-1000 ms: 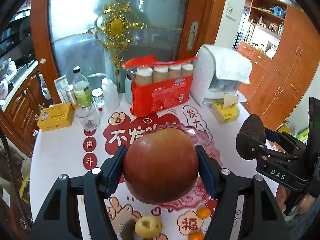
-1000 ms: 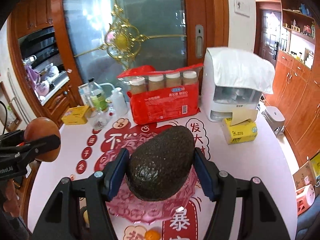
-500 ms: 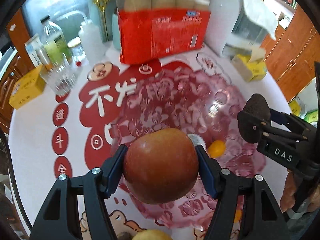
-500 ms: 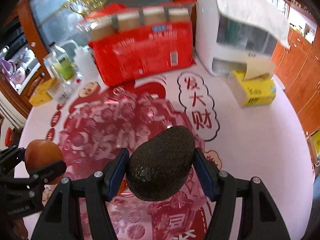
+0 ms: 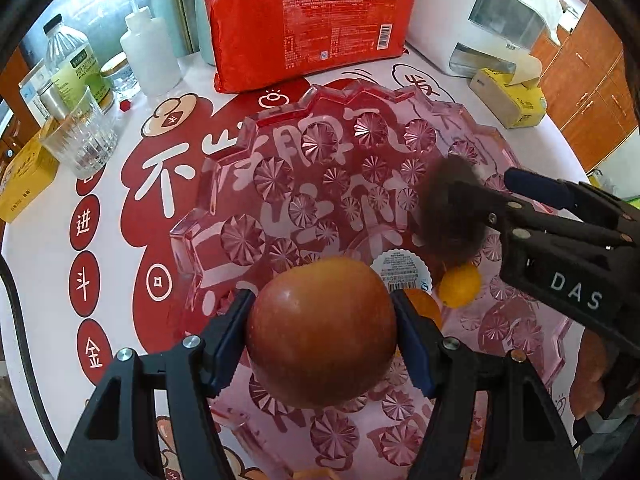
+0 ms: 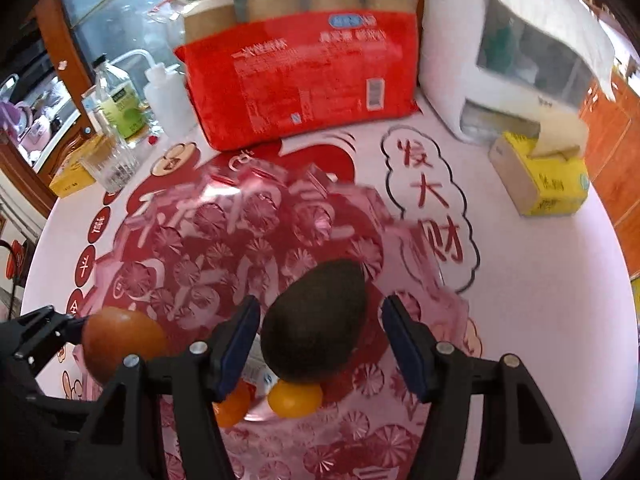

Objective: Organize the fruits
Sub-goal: 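Carry the apple and avocado into the pink bowl and open both tools, then move both open tools back toward the banana and pear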

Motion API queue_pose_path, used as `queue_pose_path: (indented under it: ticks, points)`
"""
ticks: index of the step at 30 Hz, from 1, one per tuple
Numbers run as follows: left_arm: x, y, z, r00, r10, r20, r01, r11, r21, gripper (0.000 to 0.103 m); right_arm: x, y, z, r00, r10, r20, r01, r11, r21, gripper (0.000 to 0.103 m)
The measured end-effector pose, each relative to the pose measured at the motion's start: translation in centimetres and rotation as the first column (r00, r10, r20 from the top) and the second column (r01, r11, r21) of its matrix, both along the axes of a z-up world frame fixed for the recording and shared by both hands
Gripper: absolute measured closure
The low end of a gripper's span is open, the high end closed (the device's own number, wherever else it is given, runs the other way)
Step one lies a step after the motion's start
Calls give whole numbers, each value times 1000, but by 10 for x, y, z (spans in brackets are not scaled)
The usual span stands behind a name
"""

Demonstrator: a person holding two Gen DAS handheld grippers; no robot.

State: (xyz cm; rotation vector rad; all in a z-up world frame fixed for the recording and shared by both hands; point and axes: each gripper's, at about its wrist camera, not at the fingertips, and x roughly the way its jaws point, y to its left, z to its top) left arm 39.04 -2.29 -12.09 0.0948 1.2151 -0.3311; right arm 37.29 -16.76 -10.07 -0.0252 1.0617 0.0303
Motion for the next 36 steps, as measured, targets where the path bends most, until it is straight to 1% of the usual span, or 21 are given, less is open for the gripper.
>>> queue_pose_path:
  ticks: [2,4,6,7,10,15,21,26,36]
  points:
    - [1,0,3,1000,2,4,-2,1000,-15,33,1,3,0,1000,12,1,-12,1000,-14,39]
    - [0,1,11,999,11,30,-10,1000,-23,21,0,4,0,1000,19,-3,-19,1000,-12,39]
    - [-2,2,21,998,16,67,-14,1000,-23,16,-3,4,1,1000,21,0,-21,1000,6,39]
    - [-3,1,25,997,13,81,-12,1000,-13,15,-4,4,2,1000,20,4,-20,1000,15,39]
    - [-6,1,34,995,6,103,-6,1000,1,14,-8,1,6,1000,12,8,-13,999,49,39]
    - [-12,4,45,993,21,115,-22,1000,7,14,-15,2,17,999,13,31,-15,998,59,39]
    - [-24,7,64,991,43,130,-44,999,1,13,-27,0,40,998,7,70,-12,997,77,39]
    - [-39,11,84,985,59,163,-61,998,5,13,-41,-2,60,995,-2,101,-7,996,91,39]
    - [-73,20,122,971,85,224,-86,996,-5,12,-75,-7,97,988,-17,153,4,996,84,39]
